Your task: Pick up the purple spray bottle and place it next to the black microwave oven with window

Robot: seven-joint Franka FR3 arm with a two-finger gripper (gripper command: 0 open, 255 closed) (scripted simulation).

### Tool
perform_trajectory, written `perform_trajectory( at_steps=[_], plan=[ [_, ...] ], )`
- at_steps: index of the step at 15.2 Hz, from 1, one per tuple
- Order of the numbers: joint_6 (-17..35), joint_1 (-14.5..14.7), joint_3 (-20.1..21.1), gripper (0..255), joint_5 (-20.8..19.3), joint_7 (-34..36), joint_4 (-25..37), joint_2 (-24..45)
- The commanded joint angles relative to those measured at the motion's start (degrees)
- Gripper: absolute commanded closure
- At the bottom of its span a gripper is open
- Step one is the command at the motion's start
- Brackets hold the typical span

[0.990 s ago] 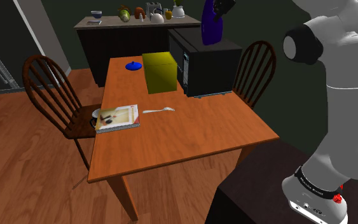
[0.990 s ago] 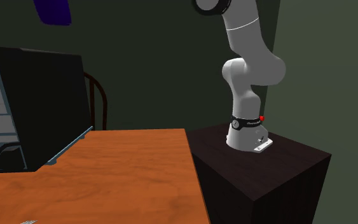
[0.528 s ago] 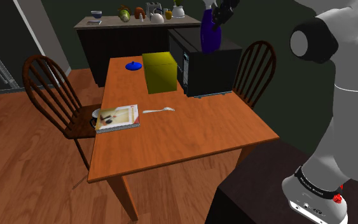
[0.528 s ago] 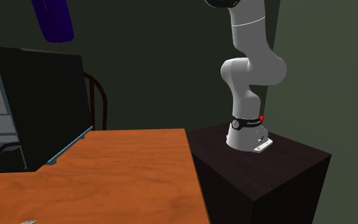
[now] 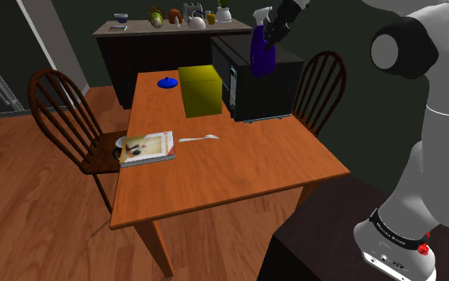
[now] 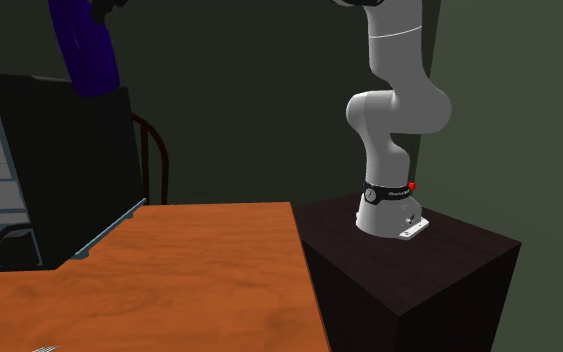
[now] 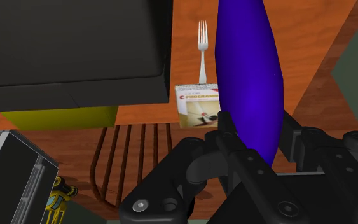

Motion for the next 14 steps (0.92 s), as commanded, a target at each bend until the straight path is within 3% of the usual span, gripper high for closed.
perform_trajectory(
  at_steps=[1, 14],
  plan=[
    [1.6, 1.2, -0.3, 255, -0.6, -0.8, -2.4, -0.7],
    [10.6, 5.4, -0.6, 255, -1.6, -5.8, -14.0, -2.2]
  ],
)
